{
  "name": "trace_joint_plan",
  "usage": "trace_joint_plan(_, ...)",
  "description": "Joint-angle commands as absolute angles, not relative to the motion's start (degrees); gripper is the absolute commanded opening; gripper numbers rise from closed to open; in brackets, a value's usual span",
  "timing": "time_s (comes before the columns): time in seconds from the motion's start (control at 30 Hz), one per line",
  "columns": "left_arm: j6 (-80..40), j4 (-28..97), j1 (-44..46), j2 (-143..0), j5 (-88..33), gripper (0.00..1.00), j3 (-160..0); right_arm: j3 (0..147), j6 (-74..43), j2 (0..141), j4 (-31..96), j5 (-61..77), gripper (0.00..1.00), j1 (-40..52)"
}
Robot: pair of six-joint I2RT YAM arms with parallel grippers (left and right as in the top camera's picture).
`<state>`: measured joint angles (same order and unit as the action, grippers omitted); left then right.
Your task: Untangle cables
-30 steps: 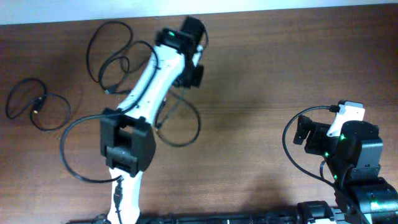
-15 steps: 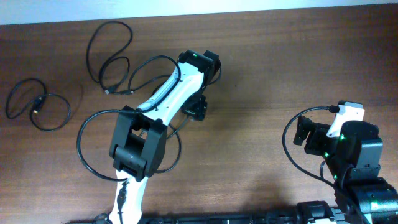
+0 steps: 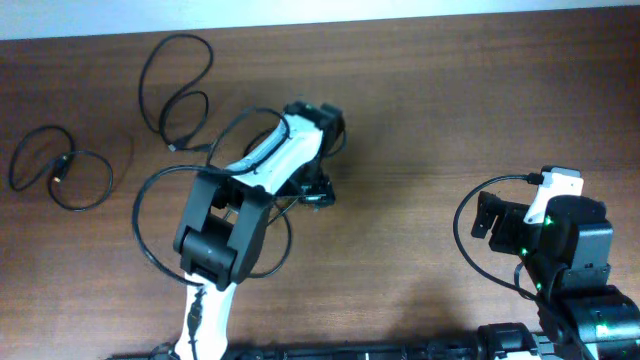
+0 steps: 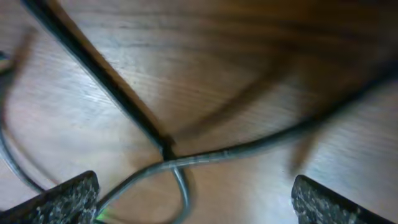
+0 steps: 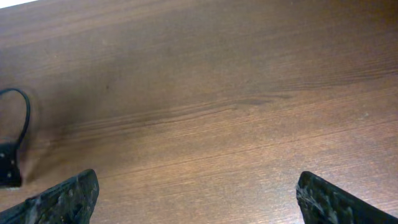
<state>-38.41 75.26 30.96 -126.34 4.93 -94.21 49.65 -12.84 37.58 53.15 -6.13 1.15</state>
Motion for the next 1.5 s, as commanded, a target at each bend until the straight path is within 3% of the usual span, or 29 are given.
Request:
trace_joint_plan(0.0,-41.2,71.7,30.5,-126.6,7.8,0.95,-88.2,49.7,-12.4,37.5,53.1,-6.1,1.00,0.7)
trace_joint_plan(0.07,-41.4,70.3,30.2,-126.6,7.5,0.84,-86.9,49.7,-12.4,37.5,52.8,-6.1,1.00,0.7)
trace_joint_plan(0.1,-41.8,68.9,30.2,-126.6,5.8,0.67,-85.7,49.7,-12.4,37.5,52.8,-6.1,1.00,0.7)
trace_joint_plan(0.13,-41.8,67.0,30.2,-126.6,3.7,0.57,-84.3,49.7,-12.4,37.5,52.9,-6.1,1.00,0.7)
trace_joint_plan(0.2,-41.8,64.0,30.3,-126.6,0.6,0.40,-80.6,49.7,-12.4,37.5,53.0,-6.1,1.00,0.7)
trace_joint_plan(0.3,-40.2,64.1,30.5,-126.6,0.6,0.23,-79.5,49.7,-12.4,37.5,52.7,-6.1,1.00,0.7)
trace_joint_plan(0.37,-40.2,64.1,30.8,-126.6,0.8,0.00,-79.5,49.7,-12.4,37.5,53.2,-6.1,1.00,0.7)
trace_joint_plan(0.53,-34.3,69.0,30.6,-125.5,5.8,0.03,-84.4,49.7,-12.4,37.5,52.6,-6.1,1.00,0.7)
trace_joint_plan(0.57,-33.3,71.9,30.7,-124.9,7.7,0.13,-87.7,49.7,-12.4,37.5,52.3,-6.1,1.00,0.7)
trace_joint_plan(0.6,-32.8,72.9,31.0,-124.5,8.6,0.32,-89.3,49.7,-12.4,37.5,52.3,-6.1,1.00,0.7)
trace_joint_plan(0.63,-32.0,73.2,31.4,-123.8,8.9,0.27,-91.3,49.7,-12.4,37.5,52.4,-6.1,1.00,0.7)
trace_joint_plan(0.67,-32.0,72.7,31.5,-123.7,8.9,0.16,-91.5,49.7,-12.4,37.5,52.6,-6.1,1.00,0.7)
trace_joint_plan(0.7,-32.0,72.7,31.5,-123.7,8.8,0.22,-91.5,49.7,-12.4,37.5,52.6,-6.1,1.00,0.7)
trace_joint_plan(0.73,-32.1,72.7,31.5,-123.7,8.9,0.53,-91.4,49.7,-12.4,37.5,52.5,-6.1,1.00,0.7)
trace_joint_plan(0.77,-32.5,72.7,31.5,-123.7,8.9,0.61,-91.4,49.7,-12.4,37.5,52.5,-6.1,1.00,0.7)
trace_joint_plan(0.9,-32.9,69.6,31.5,-123.7,14.3,0.57,-88.8,49.7,-12.4,37.5,52.6,-6.1,1.00,0.7)
trace_joint_plan(1.03,-32.9,61.6,31.5,-123.7,12.4,0.45,-80.5,49.7,-12.4,37.5,52.6,-6.1,1.00,0.7)
trace_joint_plan(1.1,-30.9,56.1,31.5,-123.7,6.8,0.34,-75.1,49.7,-12.4,37.5,52.6,-6.1,1.00,0.7)
trace_joint_plan(1.17,-28.6,55.1,31.4,-123.7,3.8,0.30,-73.2,49.7,-12.4,37.5,52.5,-6.1,1.00,0.7)
trace_joint_plan(1.2,-28.5,55.1,31.4,-123.7,3.3,0.21,-72.8,49.7,-12.4,37.5,52.5,-6.1,1.00,0.7)
trace_joint_plan(1.23,-28.5,54.7,31.4,-123.7,2.7,0.00,-72.0,49.7,-12.4,37.5,52.5,-6.1,1.00,0.7)
trace_joint_plan(1.37,-28.5,55.0,30.9,-122.8,6.8,0.00,-72.6,49.7,-12.4,37.5,52.5,-6.1,1.00,0.7)
trace_joint_plan(1.47,-26.0,57.7,28.6,-114.5,6.9,0.00,-80.2,49.7,-12.4,37.5,52.6,-6.1,1.00,0.7)
